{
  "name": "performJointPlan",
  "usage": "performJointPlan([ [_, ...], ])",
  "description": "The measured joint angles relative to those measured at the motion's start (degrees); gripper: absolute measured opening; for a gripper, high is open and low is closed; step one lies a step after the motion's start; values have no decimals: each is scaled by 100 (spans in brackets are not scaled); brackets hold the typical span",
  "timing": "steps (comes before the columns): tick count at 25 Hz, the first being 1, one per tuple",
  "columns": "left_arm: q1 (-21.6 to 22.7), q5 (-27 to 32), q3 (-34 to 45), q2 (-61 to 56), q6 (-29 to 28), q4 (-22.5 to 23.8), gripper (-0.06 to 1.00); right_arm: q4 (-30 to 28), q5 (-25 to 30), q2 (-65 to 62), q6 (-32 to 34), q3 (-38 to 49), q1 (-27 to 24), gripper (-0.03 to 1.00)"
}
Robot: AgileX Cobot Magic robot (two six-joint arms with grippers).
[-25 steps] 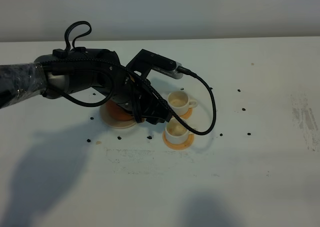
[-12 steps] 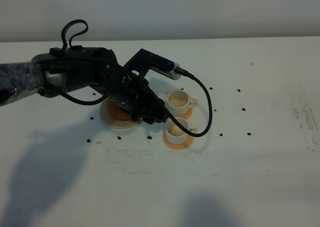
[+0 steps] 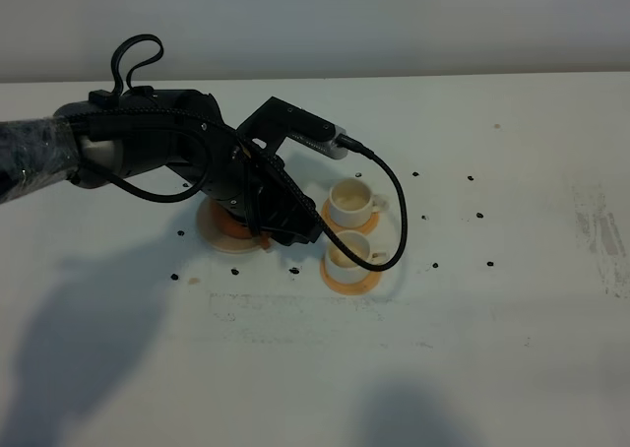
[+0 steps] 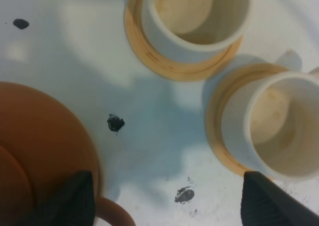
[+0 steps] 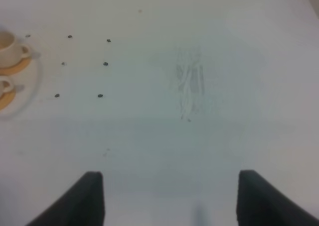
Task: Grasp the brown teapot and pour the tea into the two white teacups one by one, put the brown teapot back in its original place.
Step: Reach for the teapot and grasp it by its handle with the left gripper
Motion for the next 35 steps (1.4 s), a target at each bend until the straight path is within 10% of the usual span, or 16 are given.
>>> performJointPlan([
  [35, 172, 603, 0, -113, 1115, 72, 60, 0, 0, 0, 0, 0, 0, 54],
])
